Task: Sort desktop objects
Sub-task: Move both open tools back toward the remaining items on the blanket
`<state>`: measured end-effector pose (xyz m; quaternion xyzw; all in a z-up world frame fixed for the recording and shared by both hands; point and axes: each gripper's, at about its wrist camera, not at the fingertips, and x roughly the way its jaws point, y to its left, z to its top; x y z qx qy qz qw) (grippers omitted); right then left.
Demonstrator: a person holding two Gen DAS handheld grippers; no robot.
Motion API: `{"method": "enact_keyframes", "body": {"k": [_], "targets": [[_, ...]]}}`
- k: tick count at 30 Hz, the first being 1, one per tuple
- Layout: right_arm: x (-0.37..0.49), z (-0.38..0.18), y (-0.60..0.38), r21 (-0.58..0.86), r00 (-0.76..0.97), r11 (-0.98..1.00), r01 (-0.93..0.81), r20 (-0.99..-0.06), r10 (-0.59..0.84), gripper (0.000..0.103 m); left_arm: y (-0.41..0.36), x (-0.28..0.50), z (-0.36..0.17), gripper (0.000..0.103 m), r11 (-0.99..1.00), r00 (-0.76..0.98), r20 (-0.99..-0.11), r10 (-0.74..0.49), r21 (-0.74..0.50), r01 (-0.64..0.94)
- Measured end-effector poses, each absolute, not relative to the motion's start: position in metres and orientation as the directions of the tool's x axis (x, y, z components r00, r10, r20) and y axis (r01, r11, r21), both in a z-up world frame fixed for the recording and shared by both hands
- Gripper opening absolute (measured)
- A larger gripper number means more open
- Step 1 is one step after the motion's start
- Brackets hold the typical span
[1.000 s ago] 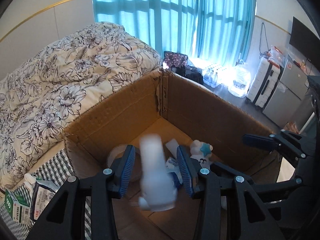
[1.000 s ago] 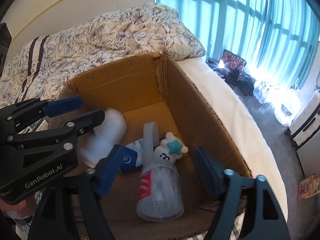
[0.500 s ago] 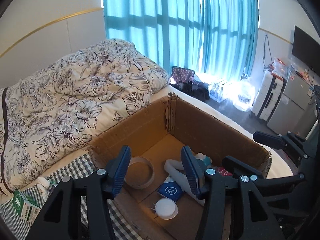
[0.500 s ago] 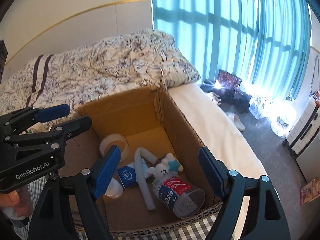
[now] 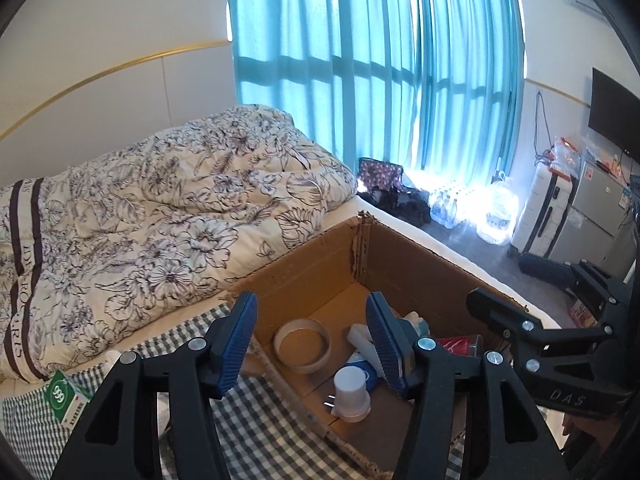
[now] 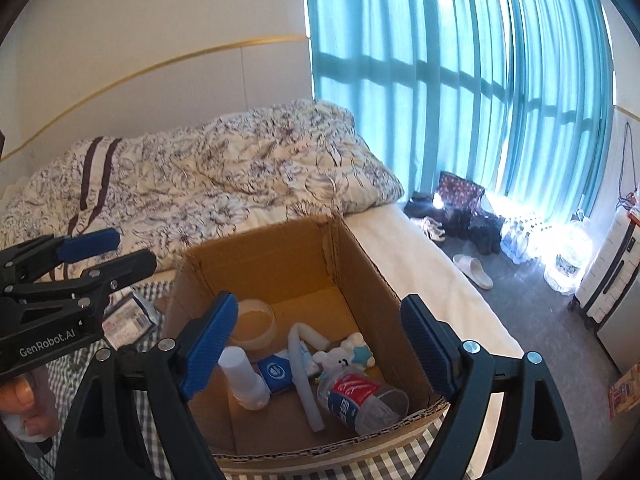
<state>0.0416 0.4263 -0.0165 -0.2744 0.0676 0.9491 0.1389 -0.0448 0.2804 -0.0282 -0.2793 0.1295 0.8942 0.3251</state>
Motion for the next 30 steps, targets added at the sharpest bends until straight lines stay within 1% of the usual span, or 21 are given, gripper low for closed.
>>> {"method": "enact_keyframes", "body": {"k": [9,11,16,17,19,20,24,26,27,29,30], "targets": [[0.050,-0.004,0.407,0.071,-0.854,-0.961,-0.266,-0.480,0.201,0.087,0.247,-0.030,-0.012,0.060,-0.782,-0.682,-0.539,0.494,0.066,-0.619],[0.052,-0.001,0.404,0.079,-0.862,-0.964,-0.255,-0.470,0.190,0.088,0.240,-0.028,-0.009,0.064,-0.789,-0.692,-0.532,0.489,0.068,-0.610],[0.057,0.004,0.394,0.077,-0.880,-0.968,-0.239,-0.438,0.182,0.091,0.223,-0.022,0.000,0.065,-0.809,-0.718,-0.507,0.477,0.067,-0.584],[0.059,0.006,0.394,0.083,-0.885,-0.968,-0.236,-0.429,0.179,0.094,0.219,-0.021,0.003,0.069,-0.813,-0.724,-0.498,0.477,0.063,-0.579],[0.062,0.008,0.394,0.102,-0.895,-0.967,-0.235,-0.411,0.175,0.097,0.208,-0.018,0.008,0.075,-0.819,-0.732,-0.474,0.490,0.038,-0.572],[0.064,0.009,0.393,0.111,-0.899,-0.966,-0.233,-0.403,0.171,0.097,0.202,-0.015,0.011,0.079,-0.826,-0.742,-0.457,0.490,0.027,-0.563],[0.072,0.015,0.394,0.146,-0.918,-0.963,-0.225,-0.363,0.159,0.098,0.185,-0.010,0.021,0.084,-0.852,-0.778,-0.417,0.471,0.013,-0.523],[0.075,0.018,0.394,0.158,-0.925,-0.962,-0.221,-0.345,0.156,0.100,0.174,-0.009,0.026,0.093,-0.863,-0.790,-0.403,0.462,0.002,-0.506],[0.077,0.019,0.394,0.163,-0.928,-0.962,-0.218,-0.339,0.153,0.101,0.170,-0.008,0.027,0.094,-0.868,-0.797,-0.394,0.457,-0.001,-0.497],[0.079,0.021,0.393,0.172,-0.935,-0.962,-0.214,-0.323,0.150,0.103,0.159,-0.004,0.030,0.101,-0.882,-0.819,-0.366,0.442,-0.008,-0.472],[0.080,0.022,0.392,0.177,-0.937,-0.961,-0.211,-0.316,0.147,0.103,0.153,-0.002,0.032,0.102,-0.888,-0.829,-0.352,0.434,-0.013,-0.459]]}}
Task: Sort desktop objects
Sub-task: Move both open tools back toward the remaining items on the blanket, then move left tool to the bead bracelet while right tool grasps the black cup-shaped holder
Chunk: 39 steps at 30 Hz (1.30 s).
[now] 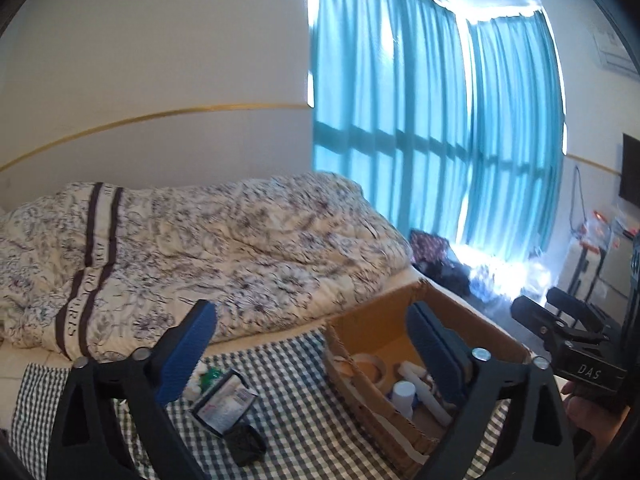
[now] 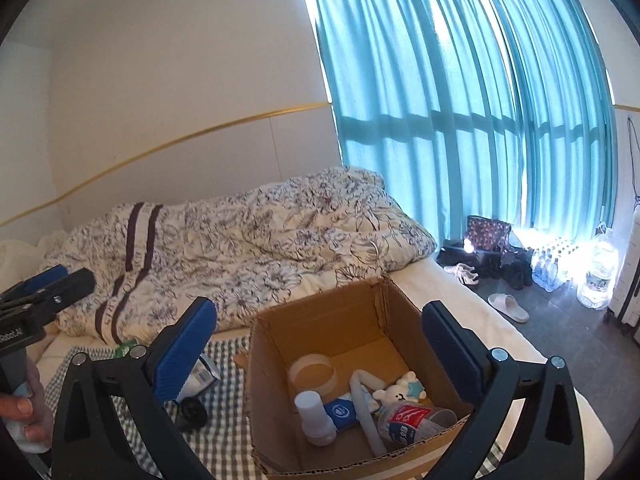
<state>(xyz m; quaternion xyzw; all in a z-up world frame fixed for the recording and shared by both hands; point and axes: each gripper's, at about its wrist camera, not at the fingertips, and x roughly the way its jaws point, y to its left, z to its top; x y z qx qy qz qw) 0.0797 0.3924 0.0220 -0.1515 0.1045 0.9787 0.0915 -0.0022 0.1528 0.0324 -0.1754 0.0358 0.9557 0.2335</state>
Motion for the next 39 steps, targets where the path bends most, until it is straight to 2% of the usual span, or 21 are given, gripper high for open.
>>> {"method": "enact_keyframes", "body": {"k": [5,11,23,32,39], "targets": [[0.078,0.025,0.387,0.192,-0.943,-0.961,-0.200,-0.303,0.136,0.103,0.126,0.000,0.041,0.103,-0.910,-0.856,-0.324,0.403,-0.038,-0.413],[0.076,0.025,0.372,0.211,-0.956,-0.965,-0.156,-0.277,0.094,0.103,0.104,-0.009,0.043,0.103,-0.948,-0.884,-0.367,0.291,0.013,-0.317],[0.062,0.020,0.332,0.162,-0.967,-0.982,-0.102,-0.249,0.060,0.103,0.048,-0.017,0.031,0.103,-0.977,-0.908,-0.383,0.170,0.053,-0.205],[0.050,0.013,0.302,0.124,-0.964,-0.991,-0.043,-0.264,0.008,0.103,0.024,-0.023,0.022,0.103,-0.984,-0.916,-0.380,0.126,0.070,-0.164],[0.032,-0.001,0.273,0.066,-0.950,-0.998,0.004,-0.310,-0.024,0.103,0.010,-0.030,0.013,0.103,-0.986,-0.918,-0.381,0.108,0.073,-0.147]]}}
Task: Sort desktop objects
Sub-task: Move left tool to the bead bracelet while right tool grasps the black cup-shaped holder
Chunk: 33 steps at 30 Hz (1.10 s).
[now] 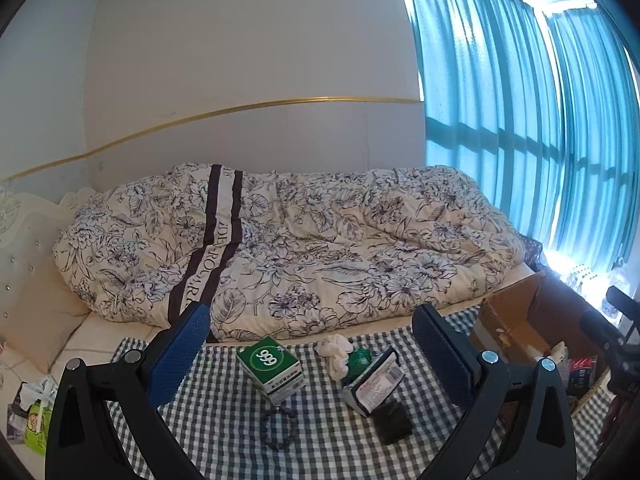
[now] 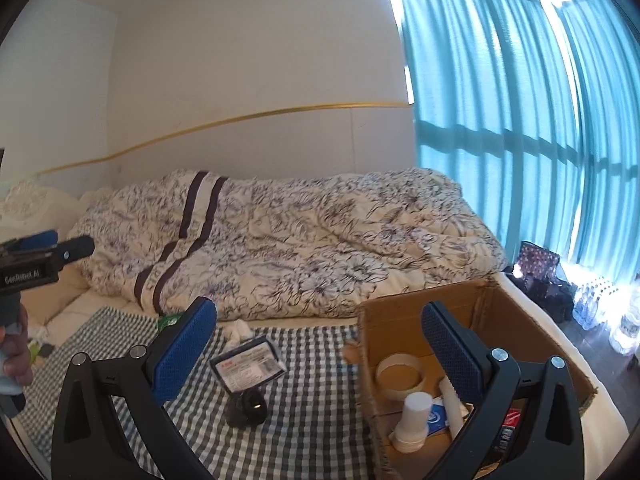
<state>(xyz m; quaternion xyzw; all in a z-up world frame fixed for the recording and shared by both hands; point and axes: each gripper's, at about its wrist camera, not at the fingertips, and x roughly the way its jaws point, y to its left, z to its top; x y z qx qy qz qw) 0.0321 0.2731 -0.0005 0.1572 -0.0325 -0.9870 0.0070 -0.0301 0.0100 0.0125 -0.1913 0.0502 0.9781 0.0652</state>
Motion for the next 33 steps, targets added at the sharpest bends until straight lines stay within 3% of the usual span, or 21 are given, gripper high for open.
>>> {"method": "enact_keyframes", "body": {"k": [11,18,33], "targets": [[0.008,-0.026,0.216,0.013,-0.936,-0.993,0.121,-0.332,-0.118,0.103,-0.019,-0.053,-0.013,0.103,-0.993,-0.906,-0.417,0.072,0.050,-0.102],[-0.013,-0.046,0.189,-0.036,-0.908,-0.987,0.158,-0.397,-0.131,0.103,-0.037,-0.065,-0.028,0.103,-0.996,-0.899,-0.434,0.058,0.036,-0.082],[-0.047,-0.095,0.159,-0.084,-0.838,-0.975,0.206,-0.530,-0.131,0.103,-0.059,-0.106,-0.084,0.103,-0.999,-0.832,-0.555,0.003,0.040,-0.031]]}}
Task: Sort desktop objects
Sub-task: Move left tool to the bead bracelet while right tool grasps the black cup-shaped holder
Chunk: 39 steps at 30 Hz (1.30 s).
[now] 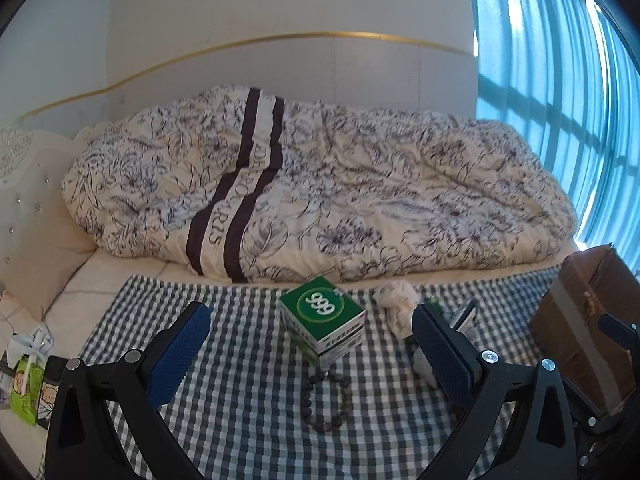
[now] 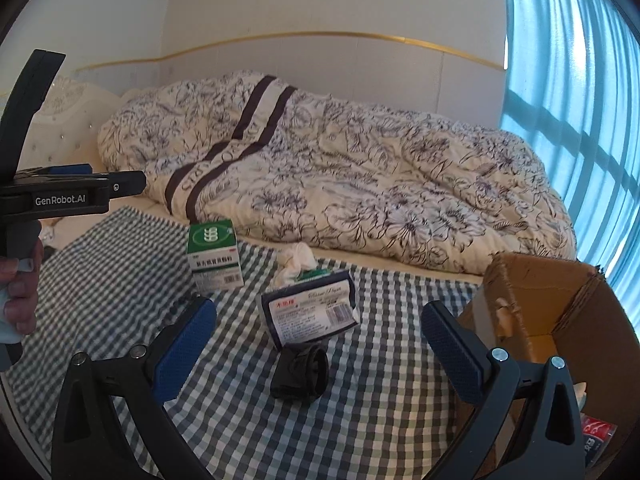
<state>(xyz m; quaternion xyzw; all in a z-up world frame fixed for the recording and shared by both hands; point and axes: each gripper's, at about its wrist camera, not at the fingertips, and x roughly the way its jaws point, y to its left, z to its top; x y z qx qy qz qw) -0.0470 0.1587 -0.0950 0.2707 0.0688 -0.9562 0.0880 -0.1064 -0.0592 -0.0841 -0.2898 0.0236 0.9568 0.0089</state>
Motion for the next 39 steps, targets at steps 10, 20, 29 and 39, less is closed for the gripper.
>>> {"method": "enact_keyframes", "body": {"k": [10,20,29,39], "targets": [[-0.078,-0.135,0.149,-0.055,-0.759,-0.978,0.203,-0.640,-0.121,0.103,-0.062,-0.131,-0.139,0.103,-0.997,-0.765,-0.644,-0.013,0.064,-0.037],[-0.099,-0.178,0.149,-0.047,-0.687,-0.980,0.193,-0.719,-0.102,0.103,-0.059,-0.152,-0.200,0.103,-0.997,-0.666,-0.746,-0.015,0.063,-0.049],[-0.114,-0.203,0.157,-0.023,-0.633,-0.987,0.160,-0.769,-0.084,0.103,-0.056,-0.171,-0.239,0.103,-0.994,-0.601,-0.799,-0.018,0.079,-0.076],[-0.128,-0.221,0.154,-0.007,-0.589,-0.986,0.166,-0.802,-0.094,0.103,-0.054,-0.180,-0.268,0.103,-0.991,-0.562,-0.826,-0.032,0.098,-0.087]]}}
